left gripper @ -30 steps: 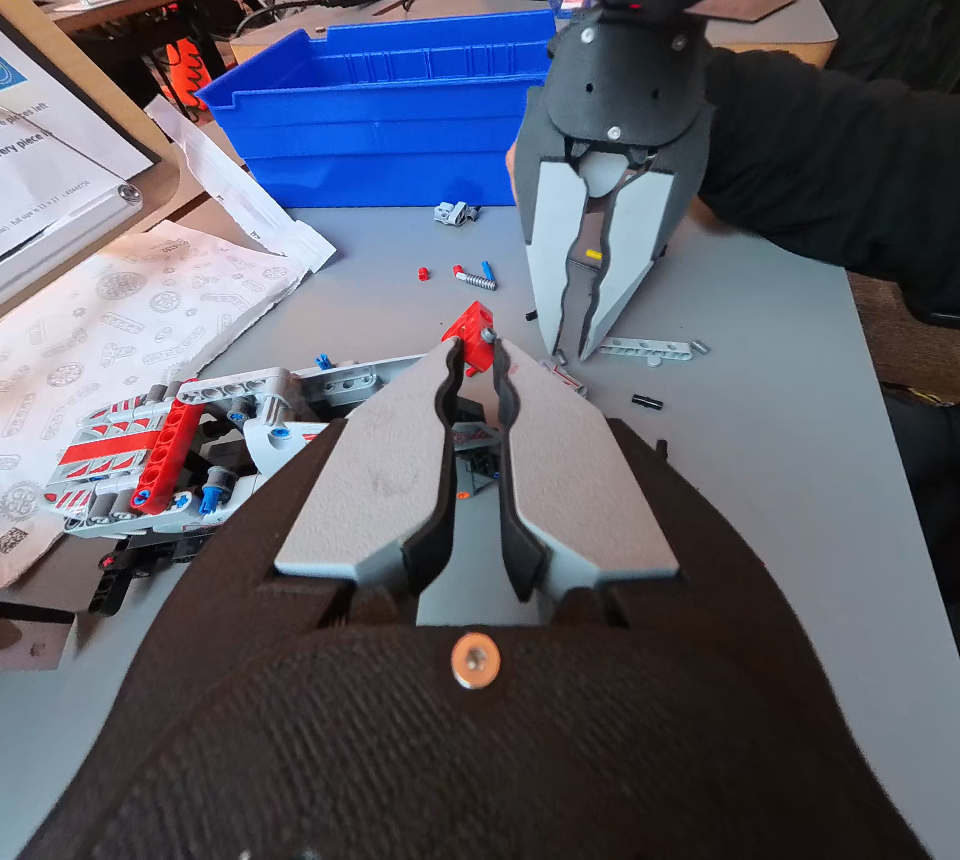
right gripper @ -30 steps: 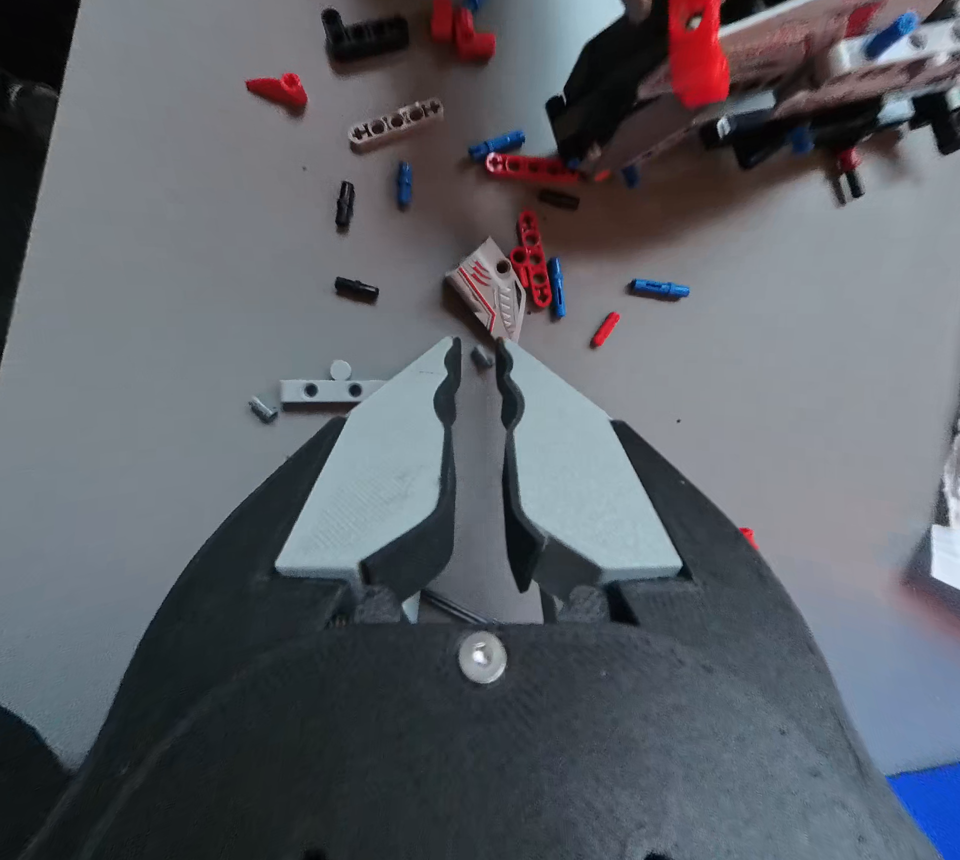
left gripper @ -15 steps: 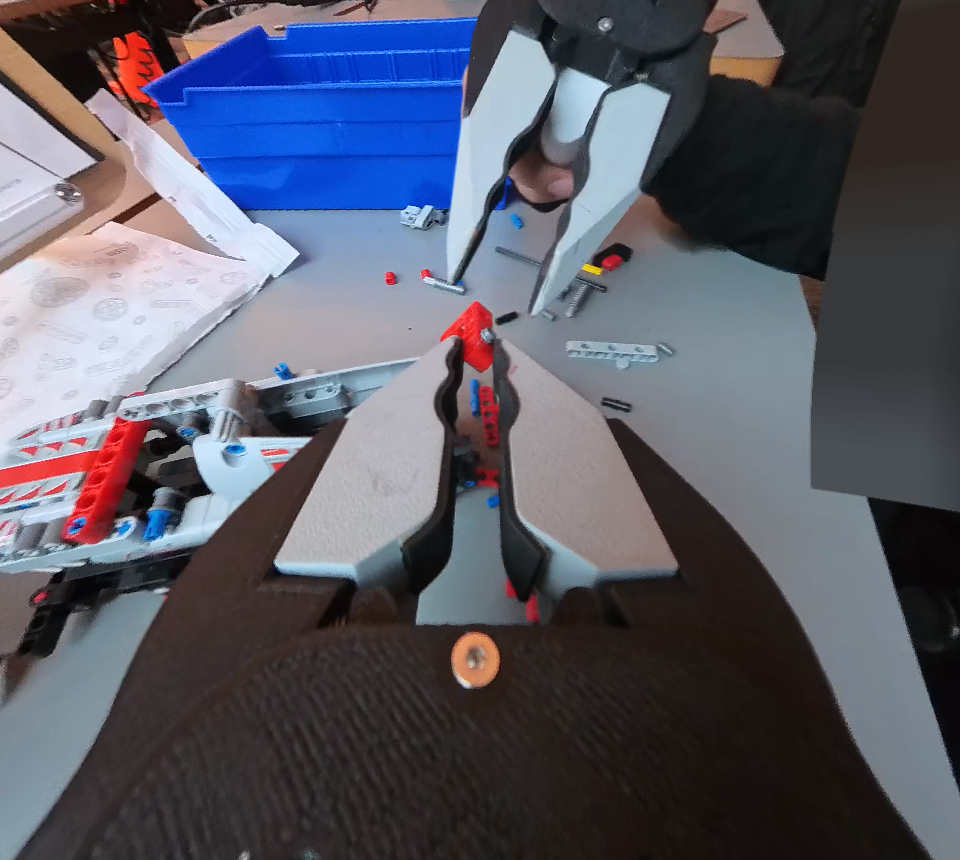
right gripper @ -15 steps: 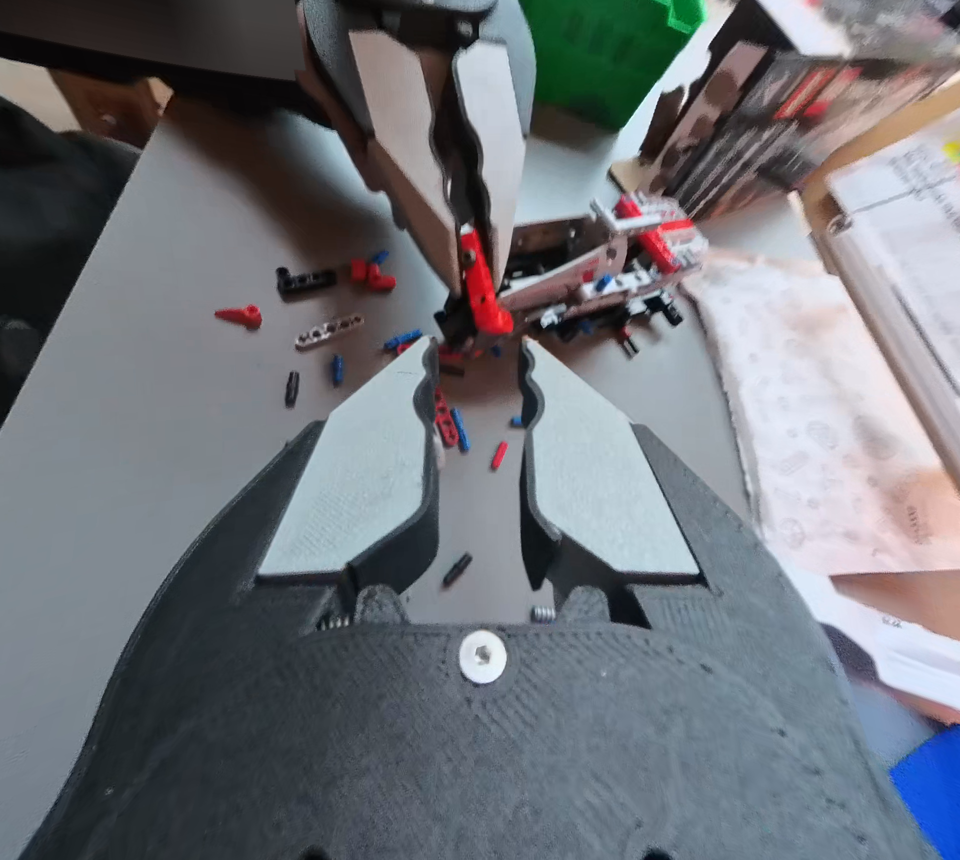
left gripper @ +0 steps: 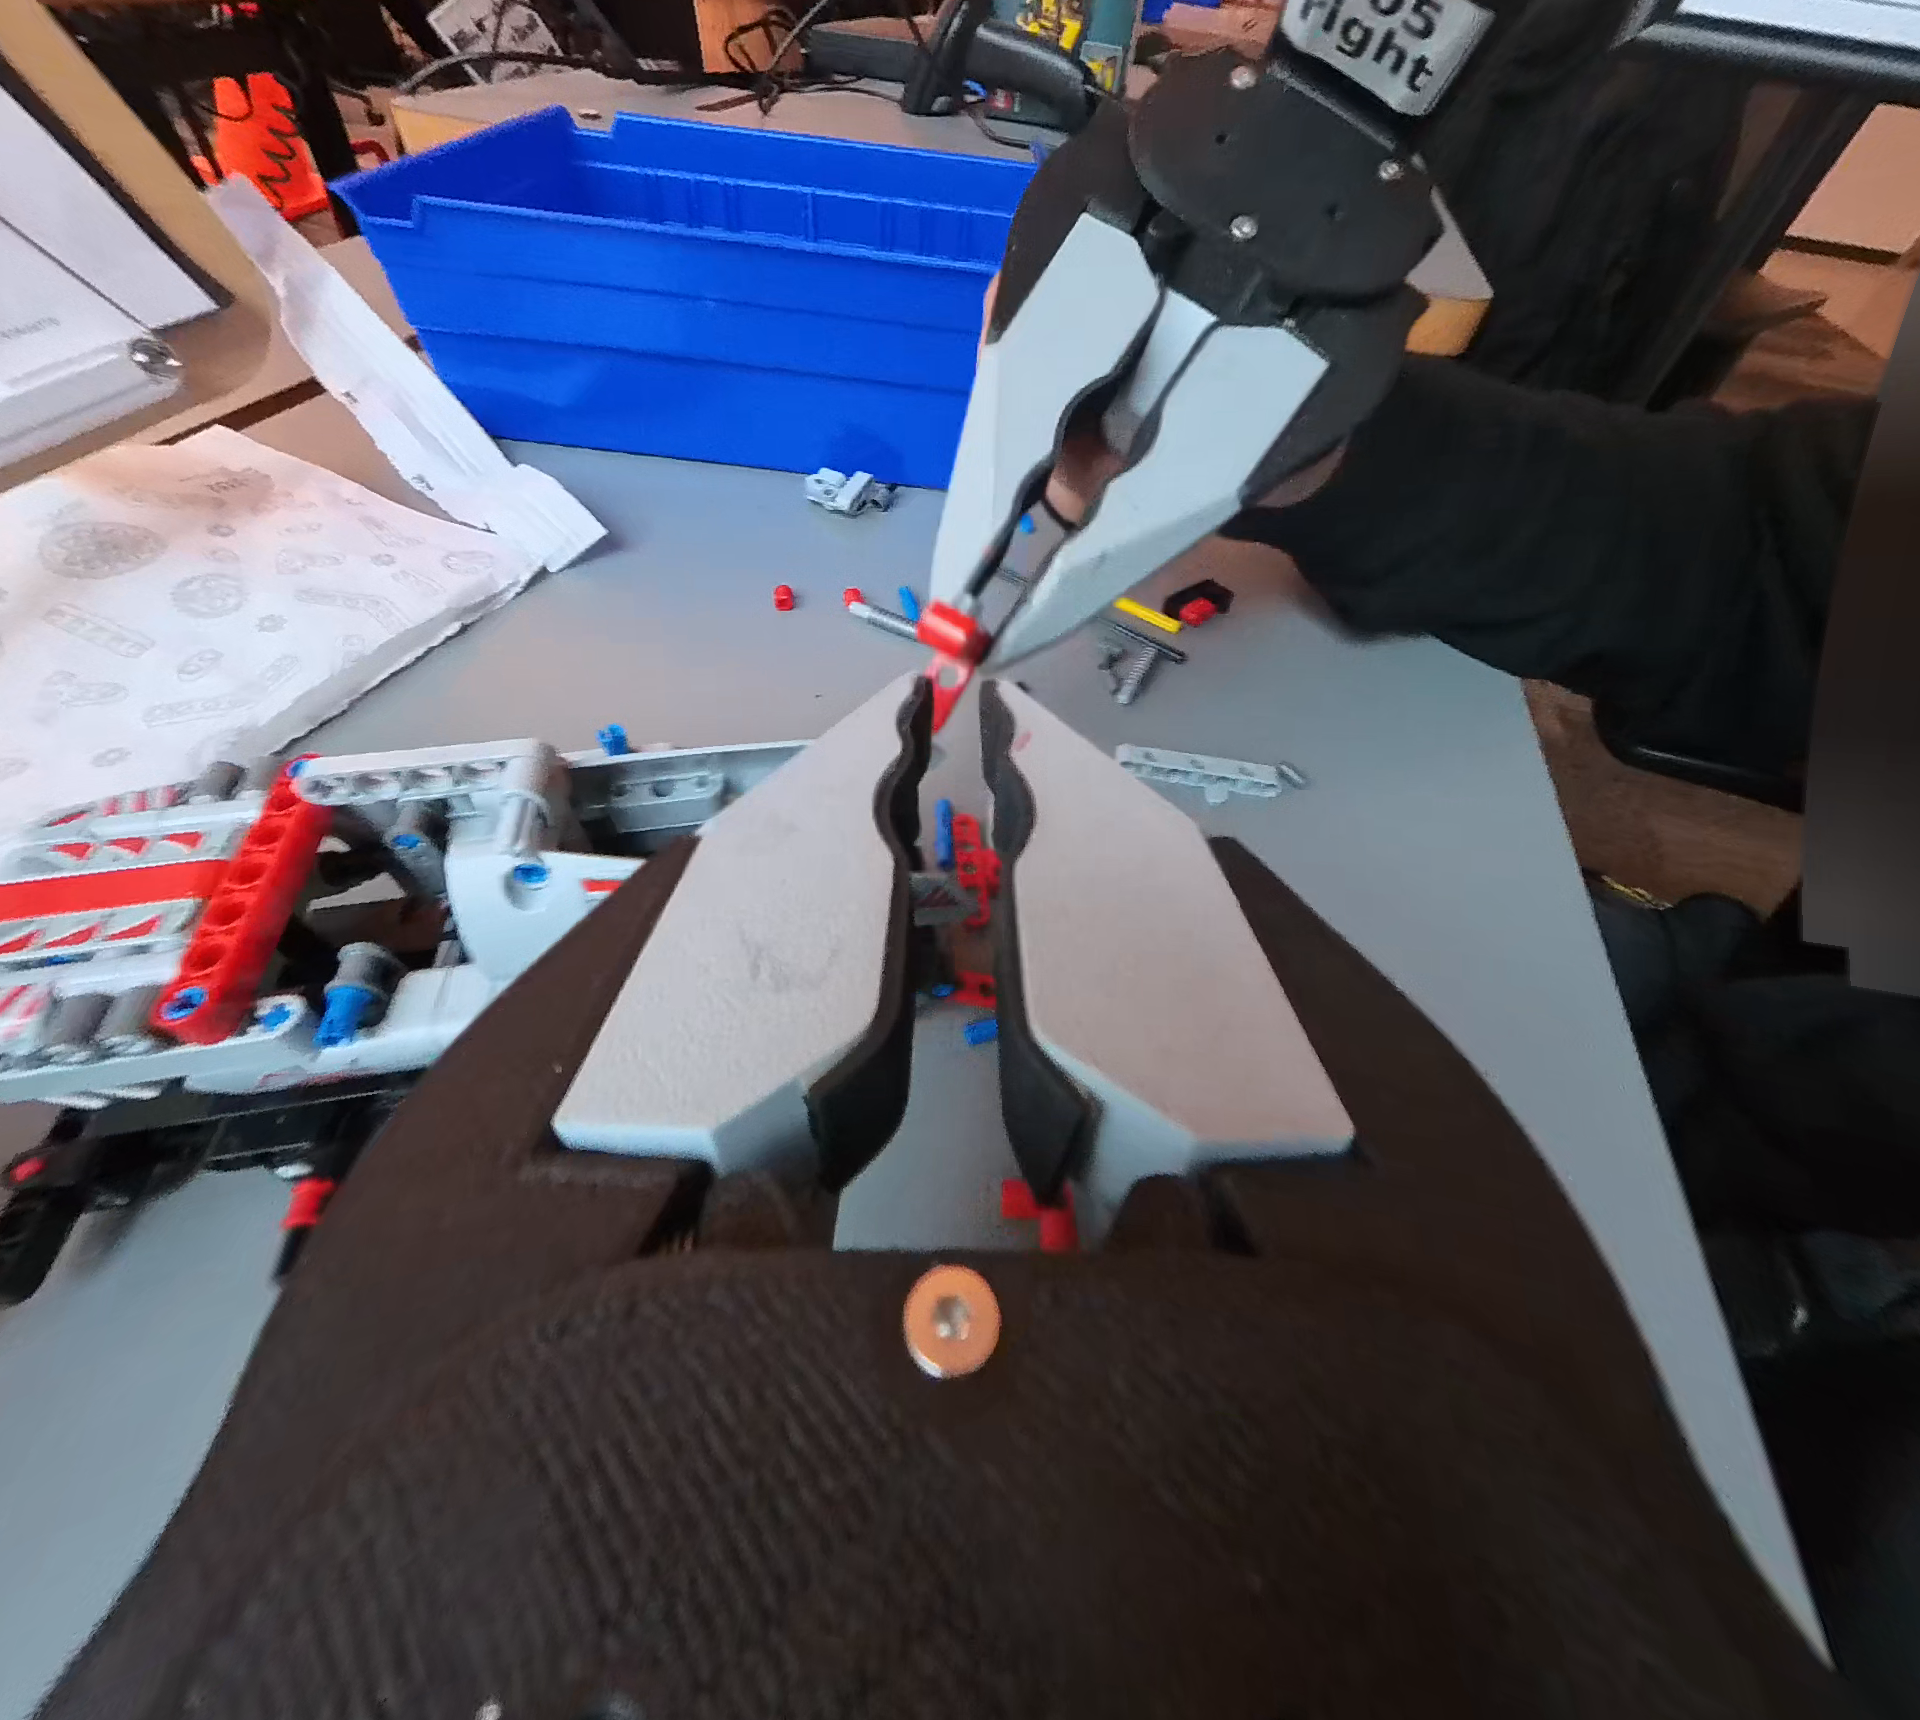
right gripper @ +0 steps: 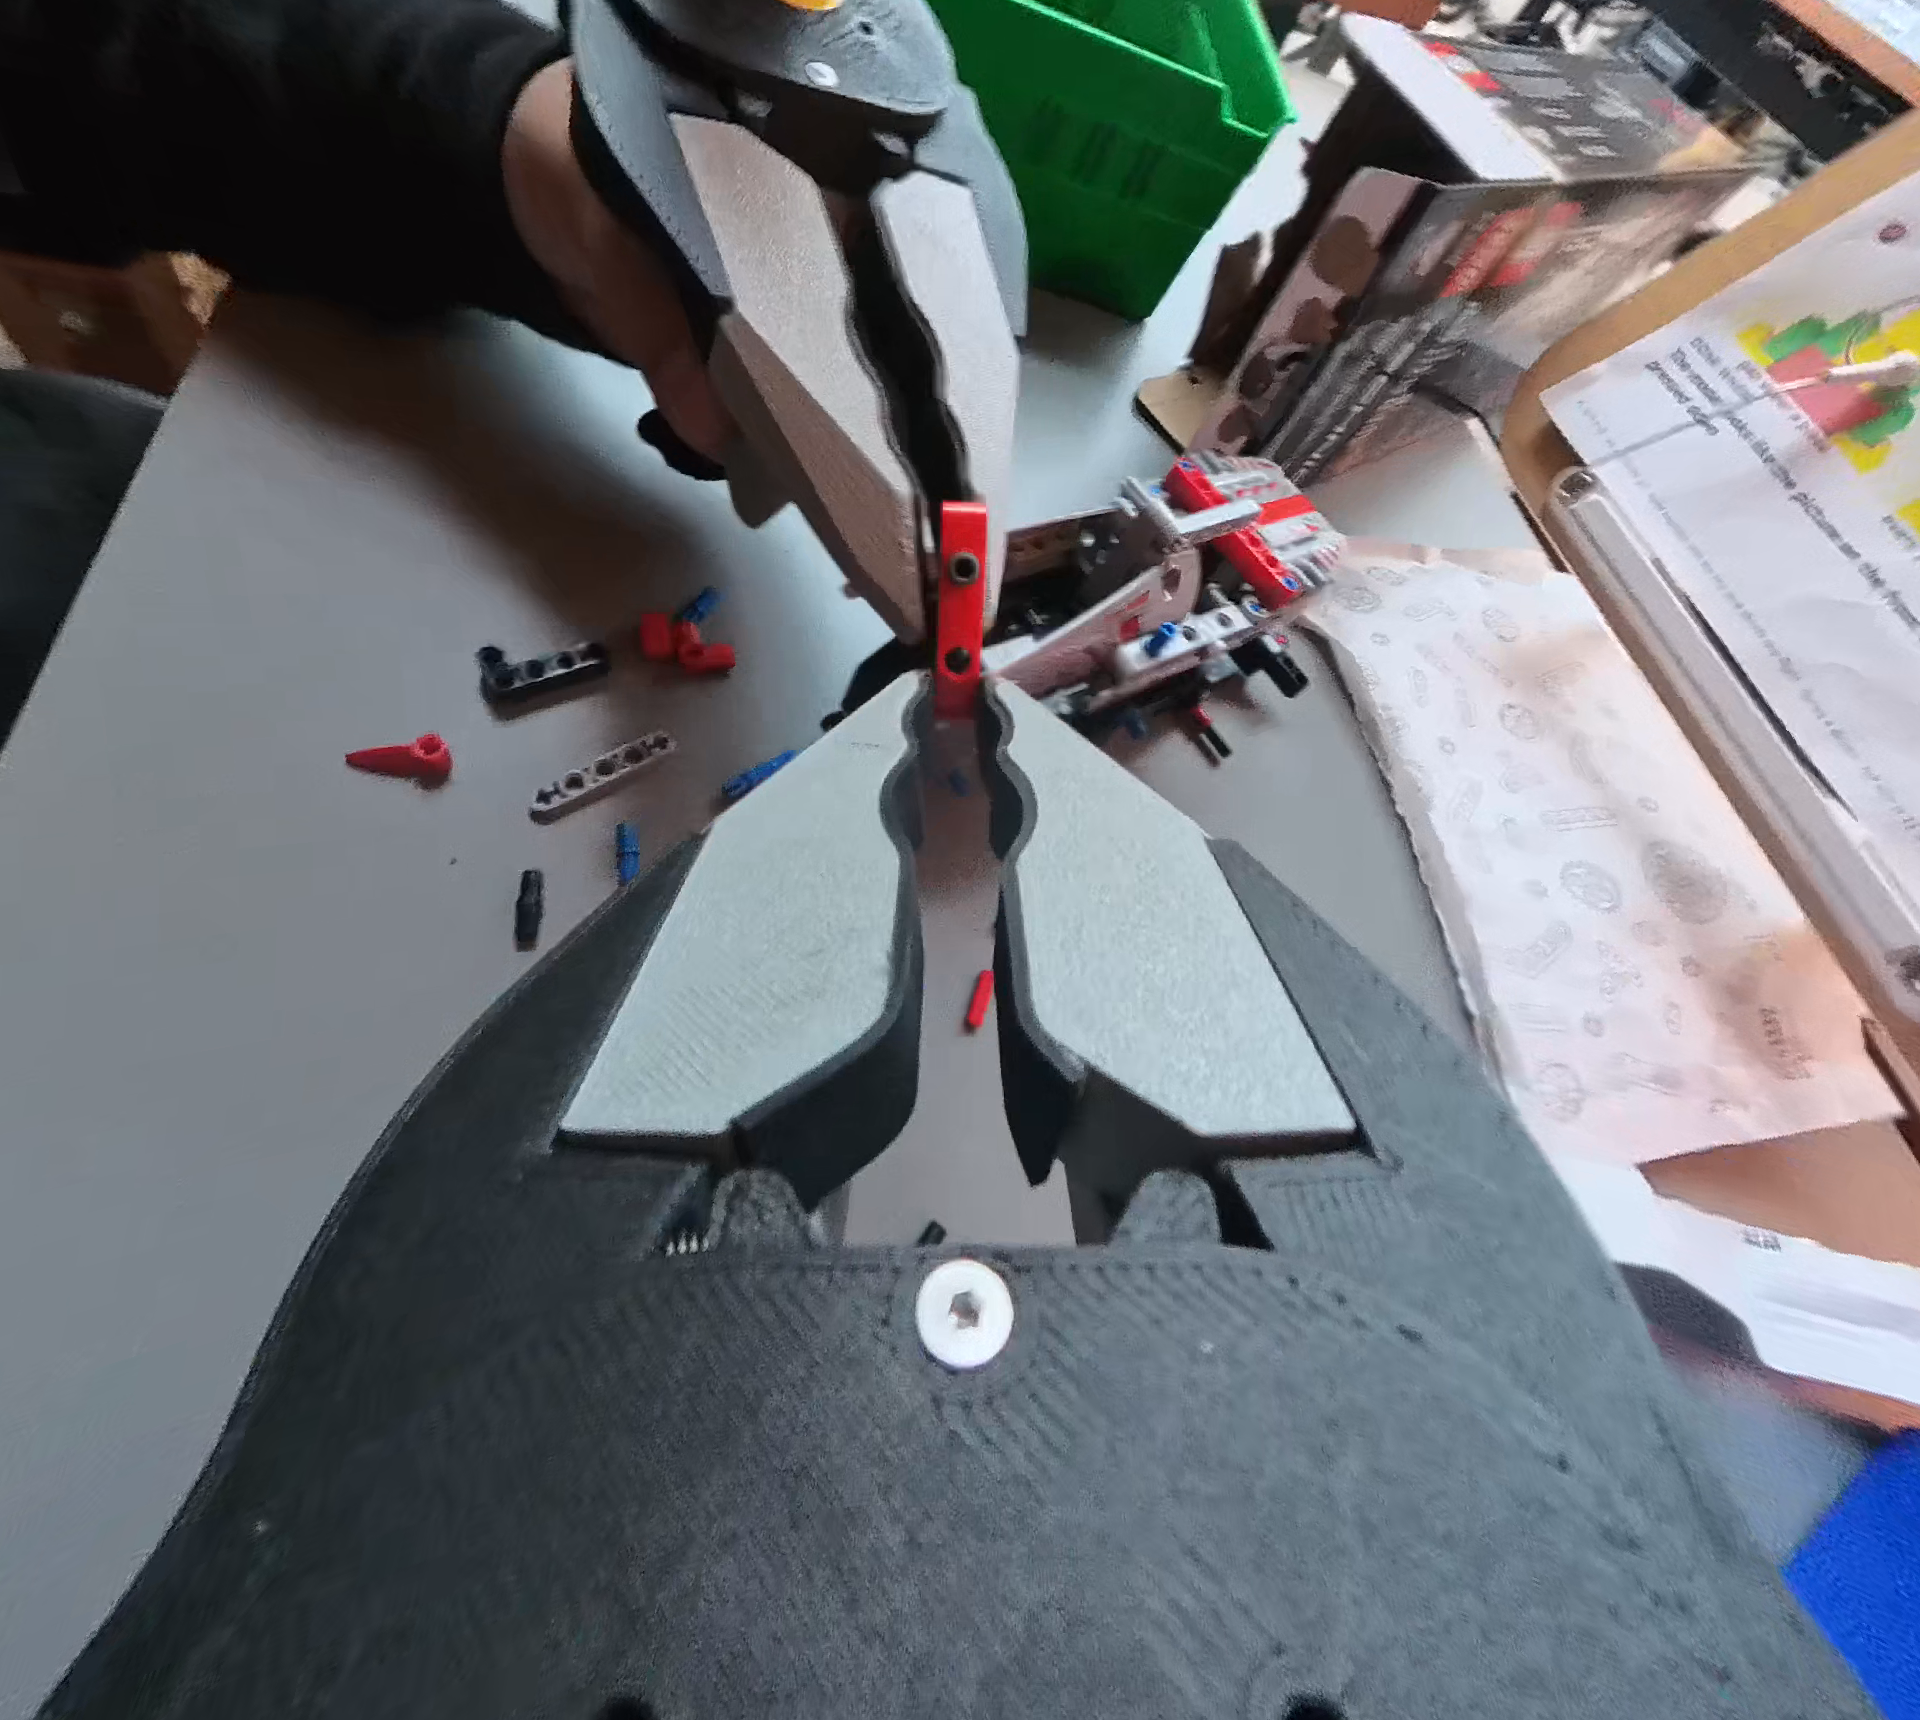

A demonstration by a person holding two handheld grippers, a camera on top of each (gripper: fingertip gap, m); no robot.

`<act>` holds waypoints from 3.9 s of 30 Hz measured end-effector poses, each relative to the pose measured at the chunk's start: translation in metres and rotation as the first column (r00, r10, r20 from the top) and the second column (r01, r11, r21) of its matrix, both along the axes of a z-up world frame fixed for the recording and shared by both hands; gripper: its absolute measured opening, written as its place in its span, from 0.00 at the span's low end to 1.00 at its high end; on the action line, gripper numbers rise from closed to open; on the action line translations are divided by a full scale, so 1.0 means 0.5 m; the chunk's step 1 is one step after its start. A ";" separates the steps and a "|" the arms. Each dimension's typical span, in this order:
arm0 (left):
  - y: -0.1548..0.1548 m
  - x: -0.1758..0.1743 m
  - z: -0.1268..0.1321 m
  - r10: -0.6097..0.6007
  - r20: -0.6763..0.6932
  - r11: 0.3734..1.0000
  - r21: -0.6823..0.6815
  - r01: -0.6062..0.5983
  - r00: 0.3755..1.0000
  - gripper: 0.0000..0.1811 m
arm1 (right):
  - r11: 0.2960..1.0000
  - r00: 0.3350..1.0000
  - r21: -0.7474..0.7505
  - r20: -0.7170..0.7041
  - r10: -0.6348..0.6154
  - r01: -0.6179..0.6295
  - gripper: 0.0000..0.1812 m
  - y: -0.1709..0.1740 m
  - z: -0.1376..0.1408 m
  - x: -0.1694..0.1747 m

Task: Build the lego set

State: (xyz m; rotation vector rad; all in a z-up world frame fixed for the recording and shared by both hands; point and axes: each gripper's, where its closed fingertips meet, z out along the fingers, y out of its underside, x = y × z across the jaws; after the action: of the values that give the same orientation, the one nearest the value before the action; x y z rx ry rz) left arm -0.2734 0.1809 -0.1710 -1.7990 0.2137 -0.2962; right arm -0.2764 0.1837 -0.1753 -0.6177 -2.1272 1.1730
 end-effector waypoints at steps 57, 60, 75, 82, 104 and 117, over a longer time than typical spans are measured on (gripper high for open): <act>-0.005 -0.098 0.061 0.405 -0.910 0.880 0.363 -0.305 0.086 0.04 | 0.762 0.957 -0.647 0.214 0.194 -0.010 0.16 -0.049 0.071 -0.015; -0.004 -0.096 0.071 0.423 -0.905 0.868 0.391 -0.306 0.042 0.04 | 0.637 0.923 -0.770 0.273 0.271 0.040 0.12 -0.048 0.086 -0.018; 0.000 -0.093 0.072 0.430 -0.903 0.863 0.411 -0.294 -0.003 0.04 | 0.509 0.842 -0.852 0.361 0.401 0.123 0.05 -0.055 0.070 -0.018; 0.005 -0.082 0.053 0.430 -0.896 0.881 0.391 -0.266 0.106 0.07 | 0.711 0.866 -0.691 0.428 0.260 0.128 0.02 -0.028 0.026 -0.018; -0.029 0.031 -0.032 -0.131 -0.349 0.990 -0.092 0.105 0.928 0.06 | 0.985 0.922 -0.119 0.351 0.162 -0.127 0.02 -0.044 -0.050 0.042; -0.028 0.024 -0.002 -0.115 -0.188 0.993 -0.057 0.106 0.975 0.03 | 0.974 0.967 -0.200 0.205 0.152 -0.111 0.02 -0.025 0.008 0.030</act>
State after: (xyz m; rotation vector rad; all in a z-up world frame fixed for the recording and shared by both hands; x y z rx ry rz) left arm -0.2612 0.1668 -0.1721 -1.8656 0.4474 -0.2084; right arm -0.2615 0.1715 -0.1712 -0.7275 -2.2872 1.4495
